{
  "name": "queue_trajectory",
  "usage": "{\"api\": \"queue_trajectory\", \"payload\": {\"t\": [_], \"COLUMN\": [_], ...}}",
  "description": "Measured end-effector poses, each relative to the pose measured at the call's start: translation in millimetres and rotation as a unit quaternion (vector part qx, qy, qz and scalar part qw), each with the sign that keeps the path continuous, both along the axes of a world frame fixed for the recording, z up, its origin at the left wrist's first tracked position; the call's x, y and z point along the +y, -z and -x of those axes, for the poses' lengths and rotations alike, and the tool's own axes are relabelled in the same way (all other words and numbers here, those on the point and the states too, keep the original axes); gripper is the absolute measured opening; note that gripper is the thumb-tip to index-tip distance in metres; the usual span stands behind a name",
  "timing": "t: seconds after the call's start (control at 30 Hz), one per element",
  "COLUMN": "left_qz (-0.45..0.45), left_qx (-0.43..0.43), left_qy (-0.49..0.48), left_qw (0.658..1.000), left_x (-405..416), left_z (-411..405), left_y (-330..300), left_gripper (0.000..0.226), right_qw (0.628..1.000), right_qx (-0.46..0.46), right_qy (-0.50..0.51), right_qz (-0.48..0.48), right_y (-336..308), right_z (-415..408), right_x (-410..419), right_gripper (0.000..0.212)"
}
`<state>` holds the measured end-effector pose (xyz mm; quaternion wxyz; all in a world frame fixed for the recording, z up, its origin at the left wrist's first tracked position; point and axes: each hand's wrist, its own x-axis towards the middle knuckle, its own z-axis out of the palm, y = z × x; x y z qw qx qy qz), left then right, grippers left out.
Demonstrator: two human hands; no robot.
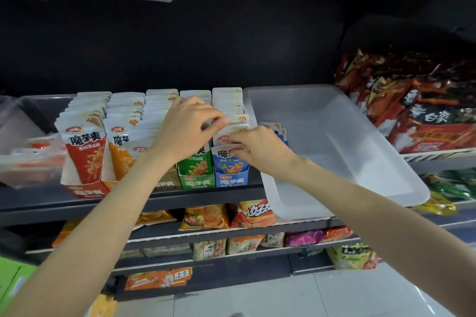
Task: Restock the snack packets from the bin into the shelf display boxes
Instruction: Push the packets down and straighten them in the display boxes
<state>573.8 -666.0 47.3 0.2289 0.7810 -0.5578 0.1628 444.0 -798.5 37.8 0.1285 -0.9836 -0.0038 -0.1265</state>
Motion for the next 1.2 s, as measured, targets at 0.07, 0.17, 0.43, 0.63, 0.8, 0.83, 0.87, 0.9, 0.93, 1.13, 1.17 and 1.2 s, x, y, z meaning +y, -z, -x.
{"api": "queue_trajectory", "payload": {"t": [0.07, 0.17, 0.43, 0.63, 0.8, 0.83, 0.87, 0.9, 0.93, 1.13, 1.17, 1.2], "left_qz": [0.012, 0.024, -0.001, -0.009, -0.007, -0.009, -0.009, -0.006, -0.003, 0.006, 0.009, 0.013], "left_qx": [-0.002, -0.04, -0.043, -0.044, -0.039, -0.04, -0.043, -0.047, -0.051, -0.055, -0.057, -0.06], "left_qy": [0.01, 0.029, -0.052, -0.08, -0.079, -0.076, -0.076, -0.075, -0.072, -0.059, -0.058, -0.058], "left_qw": [1.0, 0.998, 0.998, 0.996, 0.996, 0.996, 0.996, 0.996, 0.996, 0.997, 0.997, 0.996], "left_x": [3.1, 9.3, 4.3, -0.8, -1.0, -1.4, -1.5, -1.5, -1.5, -1.2, -0.9, -1.1], "left_z": [7.4, 20.2, 31.8, 36.6, 36.6, 35.9, 35.3, 35.0, 34.6, 31.8, 32.2, 33.1], "left_y": [0.7, 8.0, 25.2, 24.9, 26.3, 26.5, 26.9, 27.1, 27.7, 30.1, 29.4, 28.1], "left_gripper": [0.056, 0.049, 0.031, 0.026, 0.036, 0.037, 0.037, 0.036, 0.036, 0.033, 0.033, 0.033], "right_qw": [0.995, 0.972, 0.977, 0.944, 0.94, 0.931, 0.919, 0.907, 0.901, 0.899, 0.905, 0.91], "right_qx": [-0.011, -0.122, 0.189, 0.288, 0.122, 0.131, 0.161, 0.188, 0.205, 0.08, 0.037, -0.024], "right_qy": [0.01, 0.076, 0.059, -0.031, -0.03, -0.035, -0.05, -0.062, -0.067, -0.111, -0.122, -0.115], "right_qz": [-0.095, -0.185, 0.081, 0.156, 0.316, 0.339, 0.357, 0.372, 0.377, 0.416, 0.406, 0.398], "right_y": [-12.3, -30.3, 51.9, 70.3, 69.3, 70.1, 71.5, 72.8, 73.9, 70.3, 64.7, 55.1], "right_z": [13.8, 40.4, 16.0, 16.9, 20.4, 16.8, 13.4, 11.2, 10.4, 26.7, 30.7, 35.8], "right_x": [-11.9, -56.9, -126.6, -137.4, -135.6, -132.1, -128.3, -126.1, -125.5, -122.7, -123.1, -121.4], "right_gripper": [0.025, 0.017, 0.048, 0.05, 0.059, 0.073, 0.085, 0.089, 0.087, 0.019, 0.02, 0.021]}}
